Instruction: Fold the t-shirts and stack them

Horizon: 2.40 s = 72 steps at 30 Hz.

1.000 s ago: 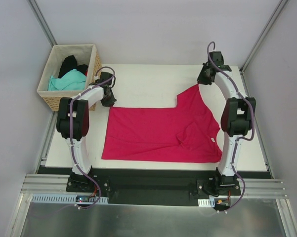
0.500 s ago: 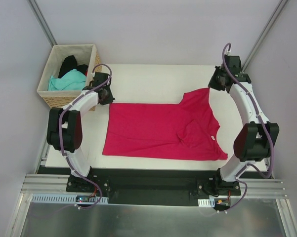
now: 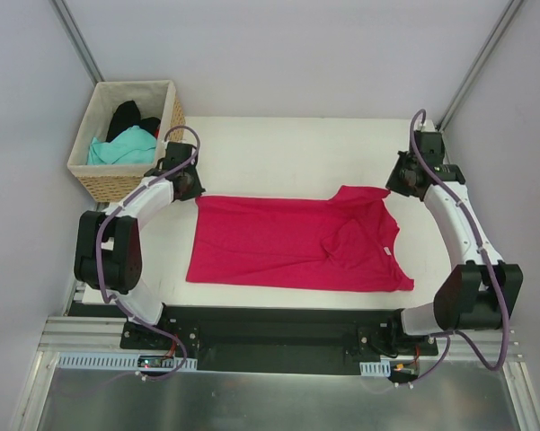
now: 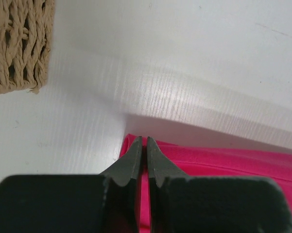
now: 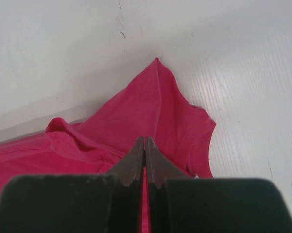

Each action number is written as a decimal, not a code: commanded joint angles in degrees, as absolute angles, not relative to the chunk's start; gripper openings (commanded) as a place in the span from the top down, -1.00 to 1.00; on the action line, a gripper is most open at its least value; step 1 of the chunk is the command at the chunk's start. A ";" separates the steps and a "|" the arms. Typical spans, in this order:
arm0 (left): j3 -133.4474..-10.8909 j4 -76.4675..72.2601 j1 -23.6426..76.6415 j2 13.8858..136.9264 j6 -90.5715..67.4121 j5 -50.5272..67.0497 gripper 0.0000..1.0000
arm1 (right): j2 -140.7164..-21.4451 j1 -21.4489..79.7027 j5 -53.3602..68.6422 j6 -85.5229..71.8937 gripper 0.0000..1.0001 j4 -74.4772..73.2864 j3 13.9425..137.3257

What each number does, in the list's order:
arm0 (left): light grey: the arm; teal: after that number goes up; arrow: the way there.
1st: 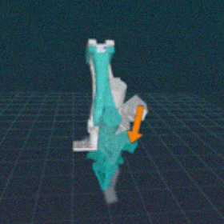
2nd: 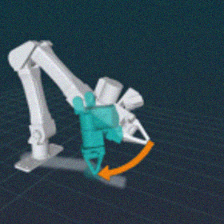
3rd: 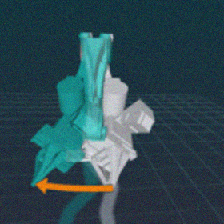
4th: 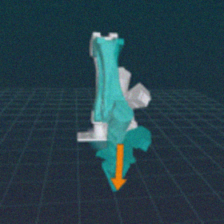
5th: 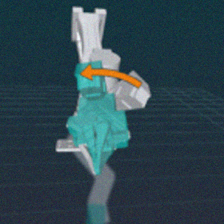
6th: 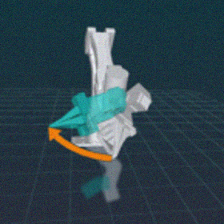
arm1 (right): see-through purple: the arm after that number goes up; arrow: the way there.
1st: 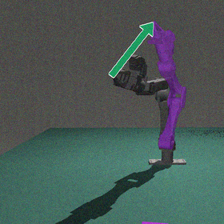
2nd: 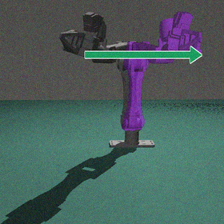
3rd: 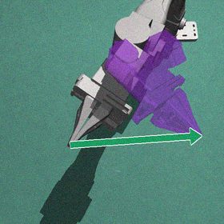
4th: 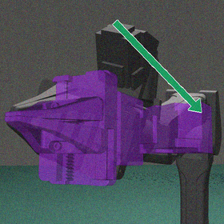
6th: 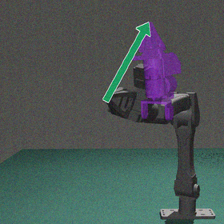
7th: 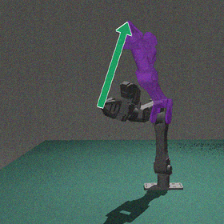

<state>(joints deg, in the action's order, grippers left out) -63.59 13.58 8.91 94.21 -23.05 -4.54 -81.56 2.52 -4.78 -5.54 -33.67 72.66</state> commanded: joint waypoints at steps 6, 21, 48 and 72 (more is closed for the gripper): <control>-59.51 10.72 8.61 90.44 -21.71 -3.43 1.00 | -74.10 1.93 -8.70 -6.85 0.99 -34.28 66.46; -53.09 9.84 8.61 85.52 -21.88 -2.99 1.00 | -66.80 1.14 -9.14 -8.70 0.99 -36.91 57.22; -42.98 9.58 11.69 76.64 -22.06 -5.98 1.00 | -55.46 0.18 -7.56 -6.59 0.99 -43.15 47.37; -39.46 10.63 12.83 74.26 -23.29 -6.77 1.00 | -51.94 0.18 -5.27 -7.21 0.99 -46.76 43.07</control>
